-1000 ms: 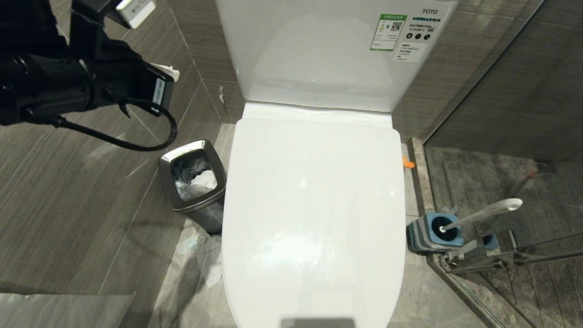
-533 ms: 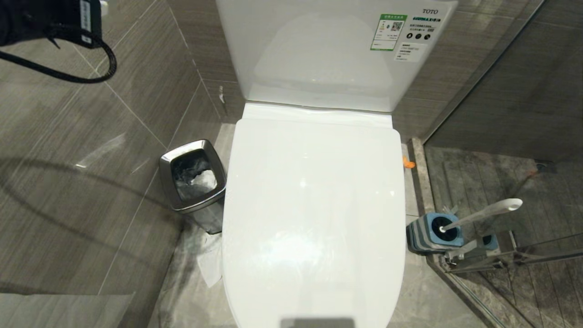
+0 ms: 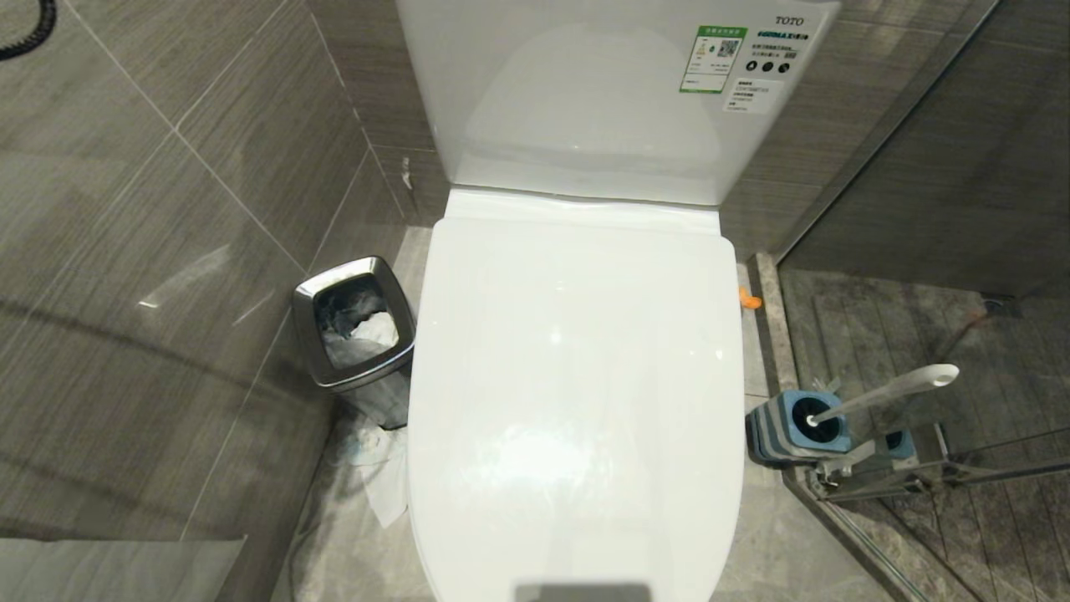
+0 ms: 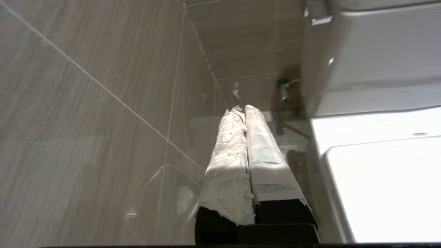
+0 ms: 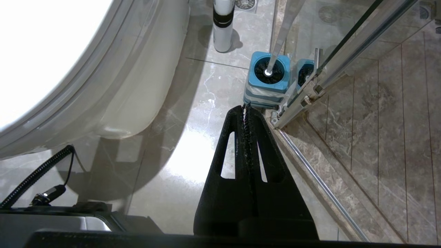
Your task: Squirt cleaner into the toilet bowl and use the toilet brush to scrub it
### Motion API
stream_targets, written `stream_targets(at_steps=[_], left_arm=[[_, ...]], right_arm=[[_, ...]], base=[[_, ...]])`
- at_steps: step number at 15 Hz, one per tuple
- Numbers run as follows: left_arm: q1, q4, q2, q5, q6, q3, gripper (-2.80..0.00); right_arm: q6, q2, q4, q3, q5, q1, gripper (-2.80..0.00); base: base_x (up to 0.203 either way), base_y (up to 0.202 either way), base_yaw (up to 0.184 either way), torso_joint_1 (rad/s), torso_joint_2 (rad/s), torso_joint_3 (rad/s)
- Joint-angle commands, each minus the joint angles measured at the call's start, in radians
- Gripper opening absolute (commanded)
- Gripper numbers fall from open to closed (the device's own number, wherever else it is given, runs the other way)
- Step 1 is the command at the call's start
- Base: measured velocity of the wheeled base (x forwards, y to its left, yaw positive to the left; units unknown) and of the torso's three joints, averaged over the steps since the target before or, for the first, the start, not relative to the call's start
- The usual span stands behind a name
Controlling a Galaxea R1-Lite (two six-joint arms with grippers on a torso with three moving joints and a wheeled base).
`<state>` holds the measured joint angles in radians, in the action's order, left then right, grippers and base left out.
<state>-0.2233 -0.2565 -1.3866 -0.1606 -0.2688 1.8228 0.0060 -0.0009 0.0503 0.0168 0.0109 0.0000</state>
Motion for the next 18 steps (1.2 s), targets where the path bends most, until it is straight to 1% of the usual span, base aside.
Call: stream_targets(at_steps=[1, 3, 5, 9, 13, 16, 18], left_arm=[[-0.011, -0.029, 0.095, -0.002, 0.038, -0.002, -2.8], [-0.011, -0.041, 0.14, -0.002, 0.089, -0.001, -2.8], [-0.011, -0.045, 0.183, -0.002, 0.122, -0.002, -2.8], [-0.012, -0.044, 0.259, -0.002, 0.127, 0.004, -2.8], [0.015, -0.072, 0.411, 0.005, 0.129, -0.009, -2.8], [0.058, -0.093, 0.531, 0.006, 0.132, -0.036, -2.8], [0.082, -0.096, 0.594, 0.007, 0.151, -0.073, -2.8]], right_arm=[[0.0, 0.001, 0.0, 0.0, 0.0, 0.0, -2.8], [0.0, 0.001, 0.0, 0.0, 0.0, 0.0, -2.8], [0.0, 0.001, 0.0, 0.0, 0.0, 0.0, -2.8], [0.0, 0.001, 0.0, 0.0, 0.0, 0.0, -2.8], [0.0, 0.001, 0.0, 0.0, 0.0, 0.0, -2.8], [0.0, 0.001, 0.0, 0.0, 0.0, 0.0, -2.8], [0.0, 0.001, 0.0, 0.0, 0.0, 0.0, -2.8]], base=[[0.0, 0.0, 0.0, 0.0, 0.0, 0.0], [0.0, 0.0, 0.0, 0.0, 0.0, 0.0], [0.0, 0.0, 0.0, 0.0, 0.0, 0.0], [0.0, 0.0, 0.0, 0.0, 0.0, 0.0], [0.0, 0.0, 0.0, 0.0, 0.0, 0.0], [0.0, 0.0, 0.0, 0.0, 0.0, 0.0], [0.0, 0.0, 0.0, 0.0, 0.0, 0.0]])
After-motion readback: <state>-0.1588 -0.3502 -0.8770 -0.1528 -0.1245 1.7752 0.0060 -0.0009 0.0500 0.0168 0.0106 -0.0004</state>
